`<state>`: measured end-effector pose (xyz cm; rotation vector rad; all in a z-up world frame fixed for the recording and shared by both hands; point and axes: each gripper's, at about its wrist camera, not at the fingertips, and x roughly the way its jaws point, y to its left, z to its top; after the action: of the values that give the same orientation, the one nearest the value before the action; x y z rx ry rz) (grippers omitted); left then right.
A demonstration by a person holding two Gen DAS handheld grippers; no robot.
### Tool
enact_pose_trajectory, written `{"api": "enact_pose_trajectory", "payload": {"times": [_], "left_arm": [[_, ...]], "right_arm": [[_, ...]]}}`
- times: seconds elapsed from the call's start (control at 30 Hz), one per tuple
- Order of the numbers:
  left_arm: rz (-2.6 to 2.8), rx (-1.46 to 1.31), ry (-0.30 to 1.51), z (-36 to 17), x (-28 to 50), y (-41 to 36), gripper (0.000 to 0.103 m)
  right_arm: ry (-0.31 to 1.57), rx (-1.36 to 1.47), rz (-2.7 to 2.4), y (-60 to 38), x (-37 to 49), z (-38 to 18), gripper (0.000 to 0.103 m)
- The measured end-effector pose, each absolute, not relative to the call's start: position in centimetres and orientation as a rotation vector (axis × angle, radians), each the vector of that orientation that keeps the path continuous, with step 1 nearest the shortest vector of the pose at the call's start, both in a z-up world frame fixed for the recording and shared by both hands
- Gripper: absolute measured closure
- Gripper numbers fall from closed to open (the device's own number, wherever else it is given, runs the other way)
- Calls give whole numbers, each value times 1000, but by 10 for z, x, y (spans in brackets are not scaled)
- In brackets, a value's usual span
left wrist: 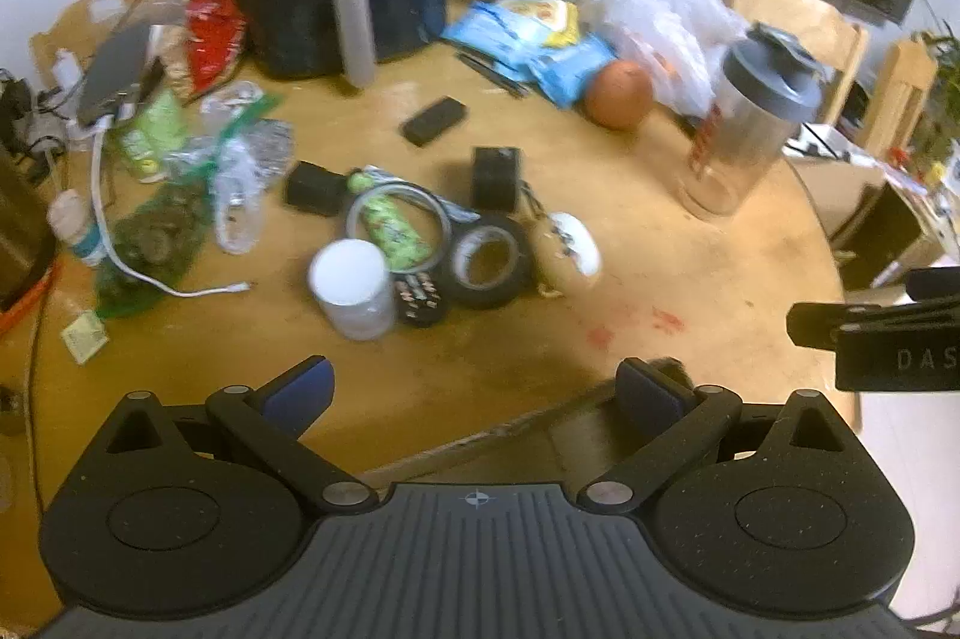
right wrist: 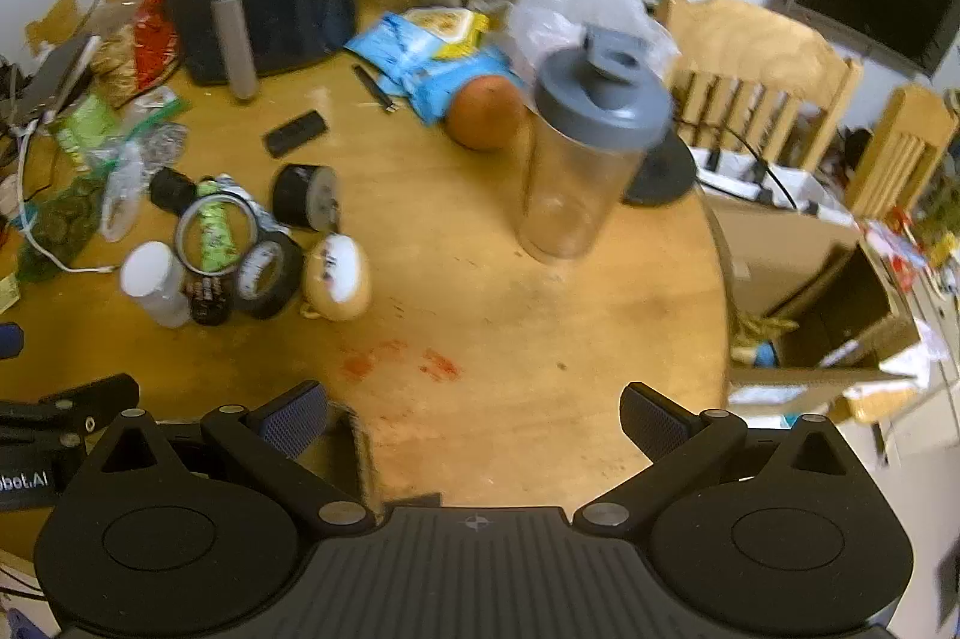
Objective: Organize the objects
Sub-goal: 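Reach down and grasp the white round jar with the left tool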
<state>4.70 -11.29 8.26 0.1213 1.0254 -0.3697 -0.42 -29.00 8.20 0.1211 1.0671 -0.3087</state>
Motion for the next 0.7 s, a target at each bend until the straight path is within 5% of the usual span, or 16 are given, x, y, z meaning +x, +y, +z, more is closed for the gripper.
{"api": "enact_pose_trajectory", "payload": {"times": [0.7], "left_arm": [[-360,232,1029,51,78,-144,1]], "right_arm": [[1101,182,-365,-328,-3,60,0]]}}
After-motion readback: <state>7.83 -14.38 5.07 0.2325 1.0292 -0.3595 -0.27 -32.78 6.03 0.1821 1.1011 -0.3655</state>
